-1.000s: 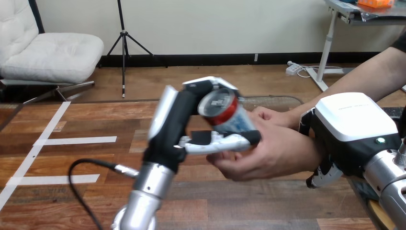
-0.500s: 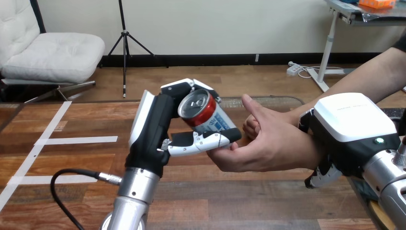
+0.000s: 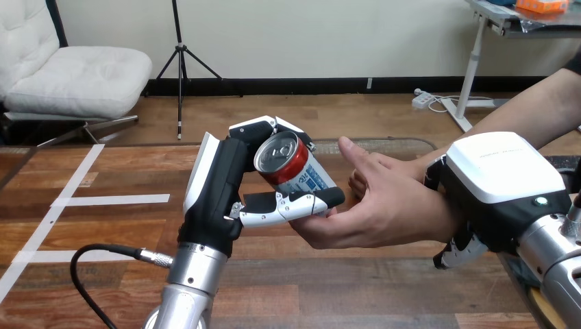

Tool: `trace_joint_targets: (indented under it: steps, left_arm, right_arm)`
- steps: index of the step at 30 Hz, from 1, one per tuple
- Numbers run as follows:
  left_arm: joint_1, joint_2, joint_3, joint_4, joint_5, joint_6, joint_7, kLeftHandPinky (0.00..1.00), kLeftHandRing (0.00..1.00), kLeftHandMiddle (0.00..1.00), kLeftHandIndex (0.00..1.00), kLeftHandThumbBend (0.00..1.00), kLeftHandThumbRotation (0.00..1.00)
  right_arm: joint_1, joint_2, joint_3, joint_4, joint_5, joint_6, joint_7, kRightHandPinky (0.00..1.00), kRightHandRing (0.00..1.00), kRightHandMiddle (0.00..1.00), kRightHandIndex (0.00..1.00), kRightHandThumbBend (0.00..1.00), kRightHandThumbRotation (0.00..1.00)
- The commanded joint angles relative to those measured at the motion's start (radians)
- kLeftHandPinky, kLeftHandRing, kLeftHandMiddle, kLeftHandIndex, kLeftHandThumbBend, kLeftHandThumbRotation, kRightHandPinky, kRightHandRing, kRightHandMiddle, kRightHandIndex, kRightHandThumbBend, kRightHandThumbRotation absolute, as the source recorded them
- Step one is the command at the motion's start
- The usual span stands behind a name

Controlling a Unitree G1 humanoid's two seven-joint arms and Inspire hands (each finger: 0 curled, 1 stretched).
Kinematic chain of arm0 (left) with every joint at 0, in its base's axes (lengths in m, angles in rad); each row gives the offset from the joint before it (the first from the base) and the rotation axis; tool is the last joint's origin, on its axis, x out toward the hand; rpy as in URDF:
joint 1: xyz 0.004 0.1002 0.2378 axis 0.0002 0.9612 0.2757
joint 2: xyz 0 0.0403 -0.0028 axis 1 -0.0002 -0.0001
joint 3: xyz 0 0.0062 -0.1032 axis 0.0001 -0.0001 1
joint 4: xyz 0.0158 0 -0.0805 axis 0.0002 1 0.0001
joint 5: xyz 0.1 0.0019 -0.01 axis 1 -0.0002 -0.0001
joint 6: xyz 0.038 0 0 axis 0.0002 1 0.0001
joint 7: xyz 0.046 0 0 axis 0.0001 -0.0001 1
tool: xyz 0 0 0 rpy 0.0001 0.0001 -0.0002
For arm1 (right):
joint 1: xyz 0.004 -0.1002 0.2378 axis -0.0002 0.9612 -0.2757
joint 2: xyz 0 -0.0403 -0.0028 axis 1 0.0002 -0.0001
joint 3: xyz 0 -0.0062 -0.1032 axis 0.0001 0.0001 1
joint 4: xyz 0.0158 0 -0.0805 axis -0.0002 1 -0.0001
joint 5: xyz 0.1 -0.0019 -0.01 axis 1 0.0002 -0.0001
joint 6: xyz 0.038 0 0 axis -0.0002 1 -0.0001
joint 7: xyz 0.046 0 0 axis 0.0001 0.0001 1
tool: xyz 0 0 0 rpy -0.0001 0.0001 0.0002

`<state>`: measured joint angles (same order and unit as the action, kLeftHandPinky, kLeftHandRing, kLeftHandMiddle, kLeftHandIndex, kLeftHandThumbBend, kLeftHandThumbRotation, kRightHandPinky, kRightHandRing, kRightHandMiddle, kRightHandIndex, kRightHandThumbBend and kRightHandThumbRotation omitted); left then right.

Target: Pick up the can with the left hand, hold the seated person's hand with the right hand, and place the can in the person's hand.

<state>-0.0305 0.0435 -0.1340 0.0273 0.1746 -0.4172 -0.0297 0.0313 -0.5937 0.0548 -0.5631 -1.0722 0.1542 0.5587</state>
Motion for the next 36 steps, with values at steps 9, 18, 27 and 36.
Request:
trace_joint_targets:
  steps: [9, 18, 27, 36]
  left_arm:
    - [-0.031, 0.013, 0.001, 0.007, 0.021, -0.054, 0.011, 0.31, 0.37, 0.42, 0.42, 0.79, 0.00]
    - [-0.032, 0.007, -0.004, 0.034, 0.031, -0.067, 0.015, 0.32, 0.37, 0.42, 0.42, 0.80, 0.00]
    - [-0.035, 0.004, -0.004, 0.049, 0.044, -0.067, 0.021, 0.32, 0.38, 0.42, 0.42, 0.80, 0.00]
    - [-0.036, 0.005, -0.004, 0.057, 0.041, -0.072, 0.019, 0.32, 0.38, 0.42, 0.42, 0.80, 0.00]
  right_arm:
    - [-0.023, 0.011, -0.027, -0.018, -0.003, 0.011, -0.022, 0.24, 0.32, 0.41, 0.53, 0.91, 0.00]
    - [-0.016, 0.013, -0.027, -0.027, -0.008, 0.015, -0.014, 0.23, 0.31, 0.41, 0.53, 0.90, 0.00]
    - [-0.007, 0.013, -0.028, -0.034, -0.012, 0.014, -0.018, 0.23, 0.31, 0.40, 0.54, 0.90, 0.00]
    - [0.001, 0.015, -0.031, -0.033, -0.010, 0.009, -0.032, 0.24, 0.32, 0.41, 0.53, 0.91, 0.00]
